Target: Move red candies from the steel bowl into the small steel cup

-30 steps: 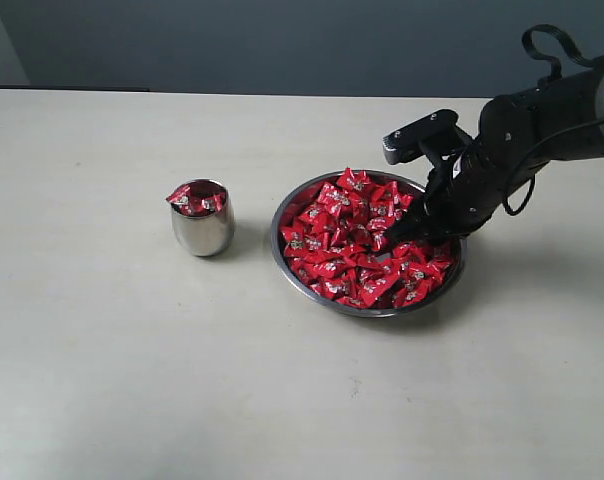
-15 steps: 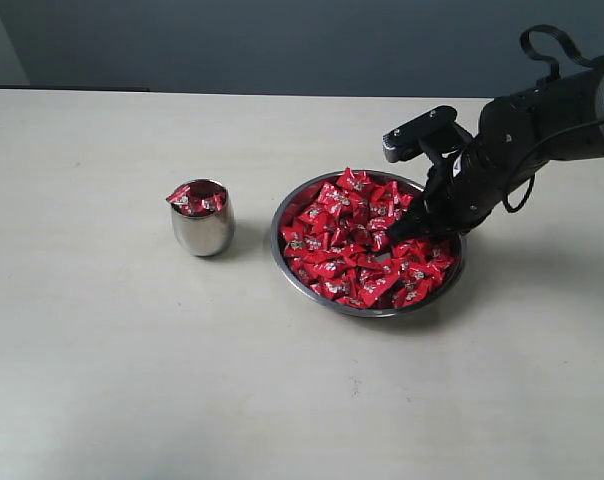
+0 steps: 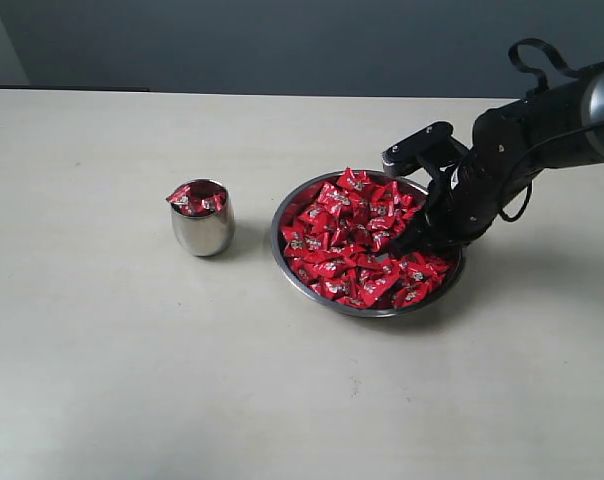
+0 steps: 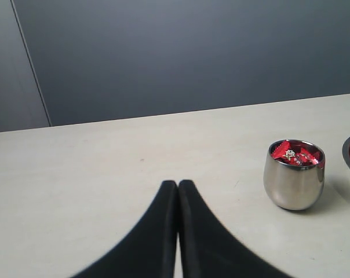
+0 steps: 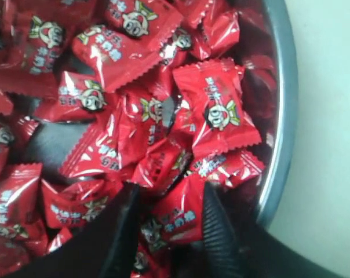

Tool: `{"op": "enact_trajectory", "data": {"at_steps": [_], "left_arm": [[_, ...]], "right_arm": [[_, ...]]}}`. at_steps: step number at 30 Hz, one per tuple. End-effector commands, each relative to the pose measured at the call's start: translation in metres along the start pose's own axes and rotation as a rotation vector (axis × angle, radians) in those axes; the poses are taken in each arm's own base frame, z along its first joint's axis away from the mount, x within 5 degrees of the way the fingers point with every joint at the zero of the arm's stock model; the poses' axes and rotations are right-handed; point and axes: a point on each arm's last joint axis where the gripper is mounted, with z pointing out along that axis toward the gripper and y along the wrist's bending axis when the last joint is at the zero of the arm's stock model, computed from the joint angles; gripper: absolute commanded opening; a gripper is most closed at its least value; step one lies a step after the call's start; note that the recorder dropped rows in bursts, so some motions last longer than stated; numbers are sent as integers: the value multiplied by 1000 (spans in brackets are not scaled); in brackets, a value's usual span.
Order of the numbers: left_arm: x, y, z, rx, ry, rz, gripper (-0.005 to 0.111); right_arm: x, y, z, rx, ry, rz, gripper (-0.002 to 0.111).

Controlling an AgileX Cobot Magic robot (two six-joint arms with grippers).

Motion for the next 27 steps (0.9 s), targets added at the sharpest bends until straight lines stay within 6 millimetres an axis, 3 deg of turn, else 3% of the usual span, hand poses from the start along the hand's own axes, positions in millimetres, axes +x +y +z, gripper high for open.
{"op": "enact_trajectory", "data": {"at_steps": [1, 4, 5, 19, 21, 22, 24, 26, 27], "left_arm": [[1, 0, 0, 3, -7, 0, 0], [0, 0, 0, 3, -8, 0, 0], [0, 0, 0, 3, -8, 0, 0], [1, 0, 0, 3, -6, 0, 0], [1, 0, 0, 3, -6, 0, 0], [1, 0, 0, 3, -6, 0, 0], [1, 0, 0, 3, -6, 0, 0], [1, 0, 0, 3, -6, 0, 0], [1, 0, 0, 3, -6, 0, 0]], "right_arm": [[-2, -3, 0, 8, -18, 1, 18], [-2, -3, 0, 9, -18, -1, 0], [-2, -3, 0, 9, -18, -1, -1], [-10, -5, -18, 21, -97, 12, 1], [-8, -4, -18, 17, -73, 12, 17], [-7, -4, -18, 7, -65, 28, 36], [-6, -3, -18, 1, -53, 36, 58], [-5, -3, -18, -3, -35, 38, 62], [-5, -2, -18, -6, -35, 48, 56]]}}
